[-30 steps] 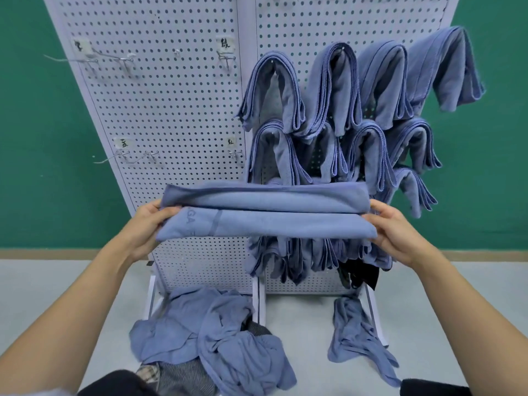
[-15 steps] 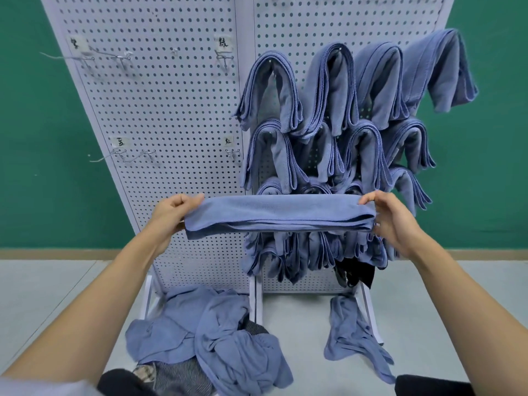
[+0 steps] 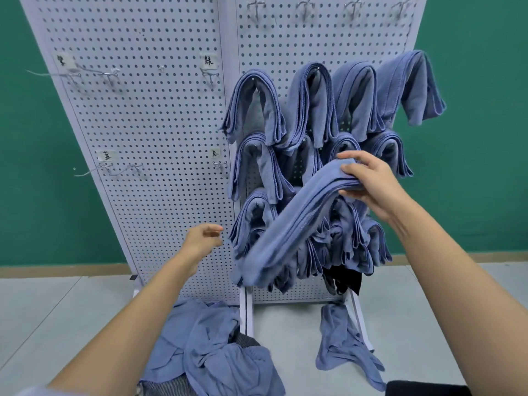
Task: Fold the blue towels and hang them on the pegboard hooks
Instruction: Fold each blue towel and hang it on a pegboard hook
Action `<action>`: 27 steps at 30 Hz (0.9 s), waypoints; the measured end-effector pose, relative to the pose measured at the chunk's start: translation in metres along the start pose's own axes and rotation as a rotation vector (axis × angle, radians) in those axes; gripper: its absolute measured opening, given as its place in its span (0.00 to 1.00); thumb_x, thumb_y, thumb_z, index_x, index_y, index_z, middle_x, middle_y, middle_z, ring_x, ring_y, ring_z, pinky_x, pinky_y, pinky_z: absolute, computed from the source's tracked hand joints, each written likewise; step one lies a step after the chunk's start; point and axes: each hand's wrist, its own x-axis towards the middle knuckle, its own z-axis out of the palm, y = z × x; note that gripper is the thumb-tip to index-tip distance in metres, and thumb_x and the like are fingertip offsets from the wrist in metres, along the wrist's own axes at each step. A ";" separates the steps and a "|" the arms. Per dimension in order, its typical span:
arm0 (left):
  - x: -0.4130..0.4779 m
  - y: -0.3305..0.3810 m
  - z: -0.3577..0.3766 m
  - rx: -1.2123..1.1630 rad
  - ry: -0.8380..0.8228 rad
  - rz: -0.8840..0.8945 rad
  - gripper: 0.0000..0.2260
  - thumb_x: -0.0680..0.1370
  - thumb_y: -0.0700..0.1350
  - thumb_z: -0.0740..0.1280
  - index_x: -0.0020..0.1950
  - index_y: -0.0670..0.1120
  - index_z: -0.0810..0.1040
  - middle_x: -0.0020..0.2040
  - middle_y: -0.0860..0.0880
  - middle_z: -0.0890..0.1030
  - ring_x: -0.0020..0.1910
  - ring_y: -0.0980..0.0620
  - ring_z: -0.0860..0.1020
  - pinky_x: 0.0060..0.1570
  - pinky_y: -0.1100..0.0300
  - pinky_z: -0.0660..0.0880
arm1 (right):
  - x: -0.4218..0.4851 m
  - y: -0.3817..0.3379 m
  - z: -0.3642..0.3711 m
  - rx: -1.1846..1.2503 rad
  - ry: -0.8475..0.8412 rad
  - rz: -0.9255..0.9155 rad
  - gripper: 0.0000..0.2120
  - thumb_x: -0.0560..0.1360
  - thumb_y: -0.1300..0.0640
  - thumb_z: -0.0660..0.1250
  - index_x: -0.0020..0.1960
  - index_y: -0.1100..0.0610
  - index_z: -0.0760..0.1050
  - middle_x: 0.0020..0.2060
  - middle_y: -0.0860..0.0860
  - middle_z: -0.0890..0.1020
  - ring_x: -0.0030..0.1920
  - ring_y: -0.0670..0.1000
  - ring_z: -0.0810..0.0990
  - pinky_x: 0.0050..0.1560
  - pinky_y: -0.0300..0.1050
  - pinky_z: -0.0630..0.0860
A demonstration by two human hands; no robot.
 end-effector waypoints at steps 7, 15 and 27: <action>-0.043 0.068 0.081 0.031 -0.233 0.321 0.19 0.76 0.44 0.70 0.66 0.47 0.74 0.64 0.50 0.76 0.58 0.55 0.75 0.56 0.61 0.71 | 0.001 -0.023 0.026 -0.396 -0.025 -0.119 0.09 0.76 0.61 0.66 0.56 0.56 0.78 0.30 0.49 0.69 0.26 0.45 0.71 0.36 0.45 0.82; -0.076 0.102 0.168 0.063 -0.229 0.279 0.46 0.73 0.53 0.73 0.79 0.49 0.45 0.79 0.51 0.52 0.76 0.48 0.55 0.71 0.49 0.61 | -0.003 -0.047 0.010 -0.210 0.039 -0.107 0.07 0.76 0.62 0.66 0.54 0.57 0.78 0.42 0.52 0.75 0.33 0.48 0.79 0.36 0.44 0.81; -0.055 0.148 0.119 0.173 0.170 0.629 0.10 0.77 0.46 0.65 0.58 0.51 0.80 0.40 0.51 0.82 0.37 0.47 0.78 0.35 0.52 0.75 | -0.007 0.000 -0.061 -0.413 0.181 0.105 0.07 0.74 0.63 0.66 0.49 0.53 0.78 0.49 0.56 0.80 0.44 0.51 0.77 0.43 0.47 0.79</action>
